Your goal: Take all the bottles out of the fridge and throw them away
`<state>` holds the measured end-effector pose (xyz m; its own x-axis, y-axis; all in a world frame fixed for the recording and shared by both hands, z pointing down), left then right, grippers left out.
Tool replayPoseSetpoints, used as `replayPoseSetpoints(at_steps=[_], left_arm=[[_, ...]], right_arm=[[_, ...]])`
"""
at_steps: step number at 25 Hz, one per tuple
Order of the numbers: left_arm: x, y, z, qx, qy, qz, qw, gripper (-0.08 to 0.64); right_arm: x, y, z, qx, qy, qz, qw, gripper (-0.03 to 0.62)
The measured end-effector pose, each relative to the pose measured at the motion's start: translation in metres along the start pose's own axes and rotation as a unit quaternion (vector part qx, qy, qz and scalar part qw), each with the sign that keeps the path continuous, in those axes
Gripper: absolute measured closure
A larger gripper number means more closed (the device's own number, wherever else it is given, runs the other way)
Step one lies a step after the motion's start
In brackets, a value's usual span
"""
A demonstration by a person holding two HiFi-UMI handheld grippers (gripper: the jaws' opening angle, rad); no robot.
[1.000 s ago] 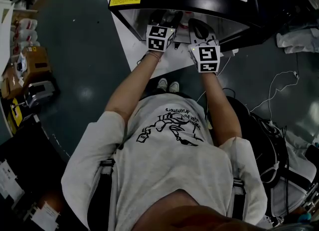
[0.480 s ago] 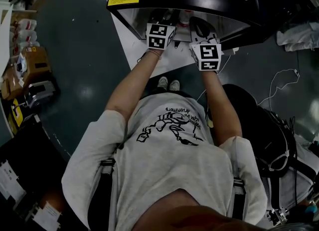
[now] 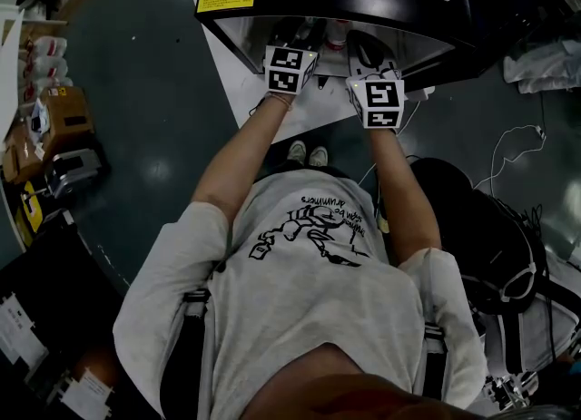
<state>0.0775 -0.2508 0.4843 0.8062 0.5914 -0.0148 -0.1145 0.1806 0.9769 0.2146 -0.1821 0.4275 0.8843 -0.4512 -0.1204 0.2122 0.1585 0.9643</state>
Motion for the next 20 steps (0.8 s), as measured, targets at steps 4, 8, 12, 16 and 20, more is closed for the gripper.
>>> replayPoseSetpoints(at_steps=[4,8,12,16,20], left_arm=[[0.000,-0.003,-0.005,0.003,0.002,0.001,1.0000,0.413],[0.001,-0.006,-0.011,0.008,0.008,0.006,0.9999,0.413],[0.005,-0.012,-0.017,0.015,0.014,0.015,0.9997,0.413],[0.010,-0.020,-0.024,0.020,0.020,0.019,0.9994,0.413],[0.016,-0.028,-0.032,0.026,0.032,0.025,0.9988,0.413]], right_arm=[[0.000,-0.001,0.000,0.002,0.000,0.000,1.000,0.583],[-0.001,0.000,0.000,0.002,0.000,-0.001,1.000,0.583],[0.000,-0.003,-0.001,0.007,-0.001,-0.002,1.000,0.583],[0.002,-0.006,-0.003,0.007,-0.001,0.001,1.000,0.584],[0.003,-0.008,-0.005,0.009,-0.003,0.005,1.000,0.584]])
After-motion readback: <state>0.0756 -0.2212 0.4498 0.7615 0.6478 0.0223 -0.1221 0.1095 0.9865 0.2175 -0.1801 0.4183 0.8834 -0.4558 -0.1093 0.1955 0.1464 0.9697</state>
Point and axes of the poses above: the fingertips, and each gripper's own axes: z forward along the fingers, x to its right, y out of its underside, the point moved 8 cm from there along -z, backward along the fingers, and after that the axes turned 2 degrees about z, right-handed, at the moved point
